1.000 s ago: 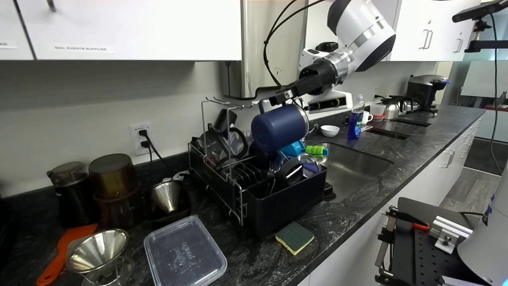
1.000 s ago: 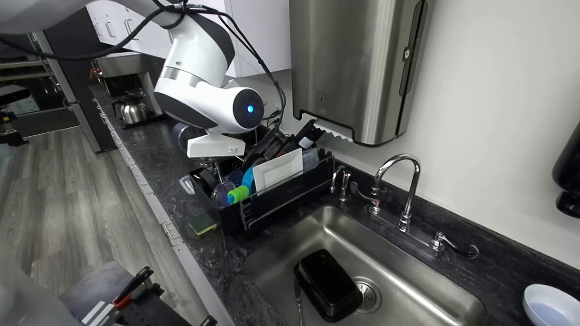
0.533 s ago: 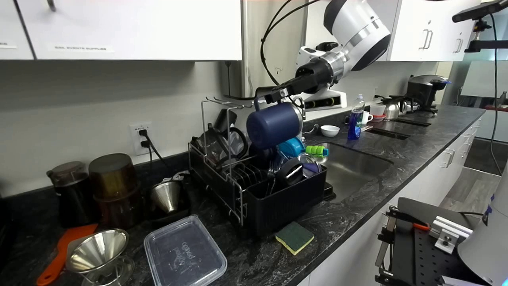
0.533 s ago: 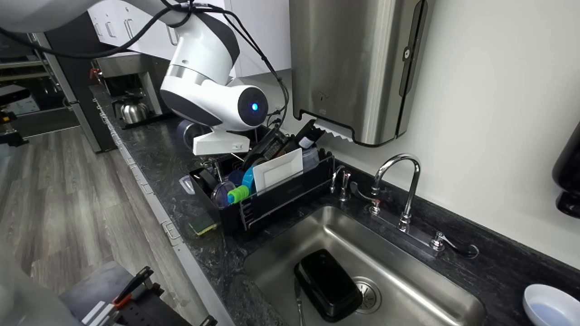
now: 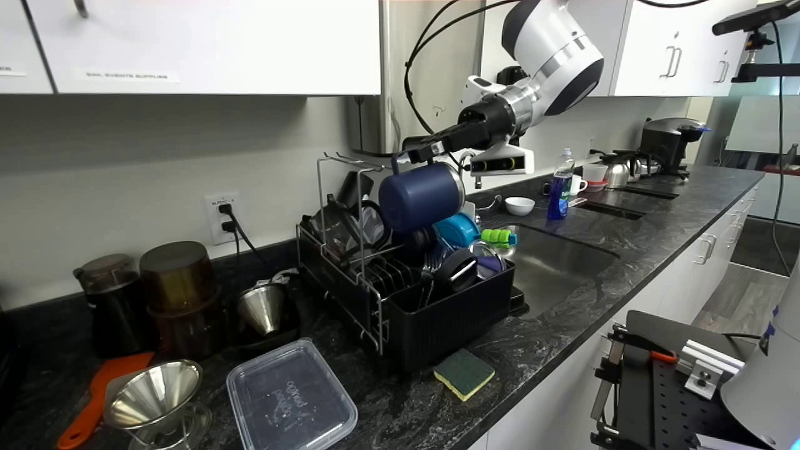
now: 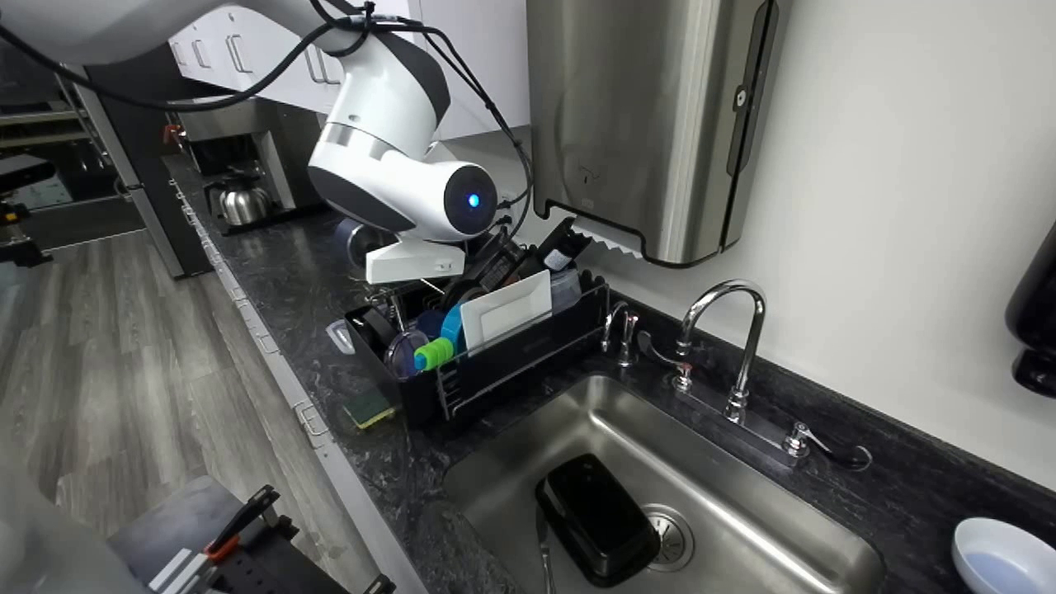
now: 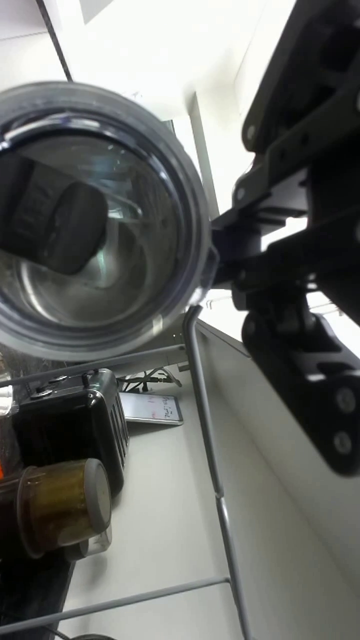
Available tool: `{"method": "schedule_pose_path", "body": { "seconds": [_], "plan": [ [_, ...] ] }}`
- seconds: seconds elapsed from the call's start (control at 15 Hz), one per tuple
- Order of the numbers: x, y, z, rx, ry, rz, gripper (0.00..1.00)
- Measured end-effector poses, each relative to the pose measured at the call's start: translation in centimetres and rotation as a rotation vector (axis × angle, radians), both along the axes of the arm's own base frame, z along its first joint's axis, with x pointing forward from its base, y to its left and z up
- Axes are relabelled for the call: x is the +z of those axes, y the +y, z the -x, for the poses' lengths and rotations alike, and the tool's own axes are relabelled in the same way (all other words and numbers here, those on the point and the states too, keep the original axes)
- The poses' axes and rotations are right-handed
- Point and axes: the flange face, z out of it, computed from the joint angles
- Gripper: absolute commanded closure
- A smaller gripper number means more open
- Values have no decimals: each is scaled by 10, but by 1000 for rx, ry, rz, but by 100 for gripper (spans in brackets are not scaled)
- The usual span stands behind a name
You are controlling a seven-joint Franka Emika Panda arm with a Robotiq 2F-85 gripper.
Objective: Put the blue object on the dish rack
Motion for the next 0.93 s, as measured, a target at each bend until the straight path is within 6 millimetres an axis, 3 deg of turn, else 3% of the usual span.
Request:
{"method": "schedule_pose_path", "body": {
  "seconds": [0.93],
  "plan": [
    [-1, -6, -6, -36, -126, 22, 96]
  ]
}}
